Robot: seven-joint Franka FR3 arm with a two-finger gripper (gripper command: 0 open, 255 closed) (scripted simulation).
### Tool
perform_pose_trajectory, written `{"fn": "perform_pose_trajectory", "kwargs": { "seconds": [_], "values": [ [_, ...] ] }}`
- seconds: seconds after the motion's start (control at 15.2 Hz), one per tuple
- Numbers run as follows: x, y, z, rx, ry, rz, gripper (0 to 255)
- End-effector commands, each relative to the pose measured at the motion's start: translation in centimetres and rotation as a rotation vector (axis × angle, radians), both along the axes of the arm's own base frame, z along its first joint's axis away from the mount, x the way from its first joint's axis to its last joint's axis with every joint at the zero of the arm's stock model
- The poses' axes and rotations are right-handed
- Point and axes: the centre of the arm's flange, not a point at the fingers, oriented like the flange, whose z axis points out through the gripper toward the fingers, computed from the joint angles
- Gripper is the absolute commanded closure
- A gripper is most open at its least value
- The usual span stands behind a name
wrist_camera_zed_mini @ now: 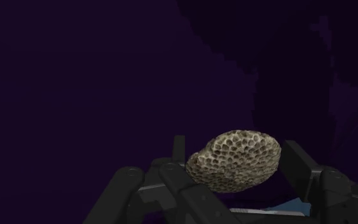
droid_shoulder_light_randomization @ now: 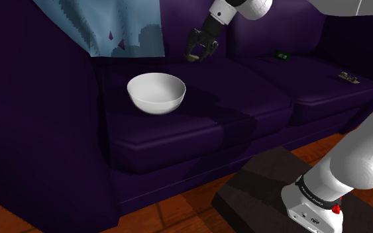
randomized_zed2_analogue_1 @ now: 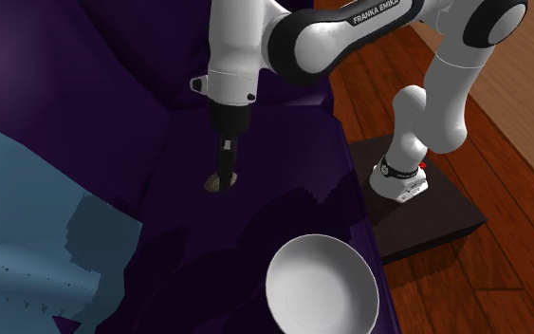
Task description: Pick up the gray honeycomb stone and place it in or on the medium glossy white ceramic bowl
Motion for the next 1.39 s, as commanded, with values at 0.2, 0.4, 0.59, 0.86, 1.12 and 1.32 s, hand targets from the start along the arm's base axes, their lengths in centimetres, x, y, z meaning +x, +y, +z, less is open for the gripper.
{"fn": "perform_pose_trajectory", "kwargs": {
  "seconds": [0.2,0.4,0.59,0.86,1.12,1.32],
  "values": [
    [0.0,0.0,2.6,0.0,0.0,0.0,255],
    [0.0,0.0,4.2,0.0,0.0,0.0,255],
    [0.0,0.0,5.8,0.0,0.0,0.0,255],
    [0.0,0.0,7.9,0.0,0.0,0.0,255],
    [-1.5,3.6,8.1,0.0,0.0,0.0,255],
    [-3.1,7.2,8.2,0.0,0.0,0.0,255]
  ]
}}
